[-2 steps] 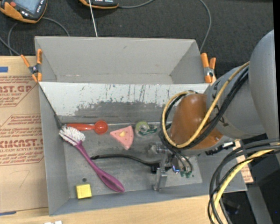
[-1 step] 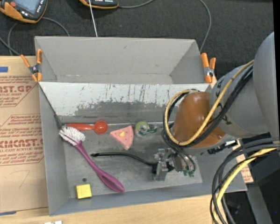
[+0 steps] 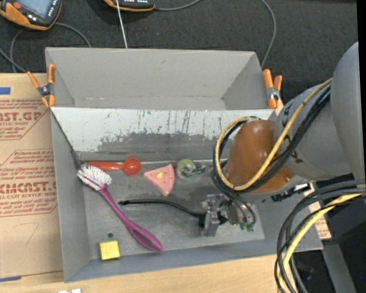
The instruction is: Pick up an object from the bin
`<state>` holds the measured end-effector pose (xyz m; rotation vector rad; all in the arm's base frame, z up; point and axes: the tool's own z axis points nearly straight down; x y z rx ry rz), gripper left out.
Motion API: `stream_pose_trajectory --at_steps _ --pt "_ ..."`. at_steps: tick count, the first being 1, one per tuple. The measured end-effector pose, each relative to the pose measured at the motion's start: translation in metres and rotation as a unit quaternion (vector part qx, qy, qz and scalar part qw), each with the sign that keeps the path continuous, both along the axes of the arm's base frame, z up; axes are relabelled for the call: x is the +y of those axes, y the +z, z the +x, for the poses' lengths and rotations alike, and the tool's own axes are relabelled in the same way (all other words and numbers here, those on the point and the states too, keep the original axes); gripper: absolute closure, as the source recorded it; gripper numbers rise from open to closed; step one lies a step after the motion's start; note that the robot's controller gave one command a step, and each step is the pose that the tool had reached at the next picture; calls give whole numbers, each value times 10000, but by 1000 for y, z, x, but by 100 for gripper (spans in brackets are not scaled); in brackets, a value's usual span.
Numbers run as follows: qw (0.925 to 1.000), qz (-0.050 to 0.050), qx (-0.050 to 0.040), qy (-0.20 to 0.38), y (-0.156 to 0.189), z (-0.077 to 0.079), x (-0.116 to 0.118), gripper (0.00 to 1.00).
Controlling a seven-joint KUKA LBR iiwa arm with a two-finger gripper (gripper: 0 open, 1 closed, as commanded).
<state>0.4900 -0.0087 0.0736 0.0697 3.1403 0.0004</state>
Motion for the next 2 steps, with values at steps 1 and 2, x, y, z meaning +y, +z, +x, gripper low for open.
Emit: stream_pose_trajectory --at_steps 1,2 --pt "10000 4 -31 -68 62 9 -1 100" --pt "10000 1 -2 44 166 6 -4 100"
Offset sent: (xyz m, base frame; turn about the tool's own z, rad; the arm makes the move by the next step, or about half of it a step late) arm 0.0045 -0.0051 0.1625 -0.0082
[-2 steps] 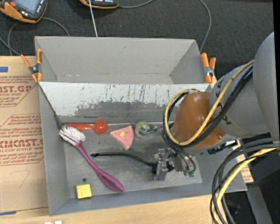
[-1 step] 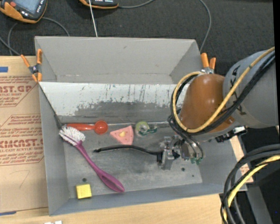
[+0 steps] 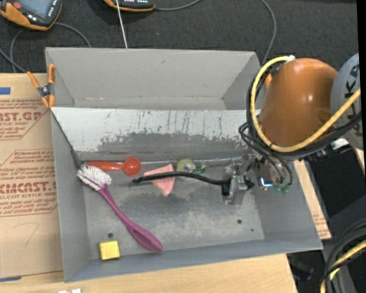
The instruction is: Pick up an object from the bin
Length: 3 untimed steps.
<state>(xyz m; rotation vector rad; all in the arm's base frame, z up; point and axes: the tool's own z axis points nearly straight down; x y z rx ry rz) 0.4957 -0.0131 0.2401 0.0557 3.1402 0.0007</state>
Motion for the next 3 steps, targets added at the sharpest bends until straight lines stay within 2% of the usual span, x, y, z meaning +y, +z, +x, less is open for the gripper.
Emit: stream_pose_trajectory --at_steps 2,3 --pt "9999 4 25 112 -11 1 0 100" --pt "9910 12 12 1339 20 14 14 100"
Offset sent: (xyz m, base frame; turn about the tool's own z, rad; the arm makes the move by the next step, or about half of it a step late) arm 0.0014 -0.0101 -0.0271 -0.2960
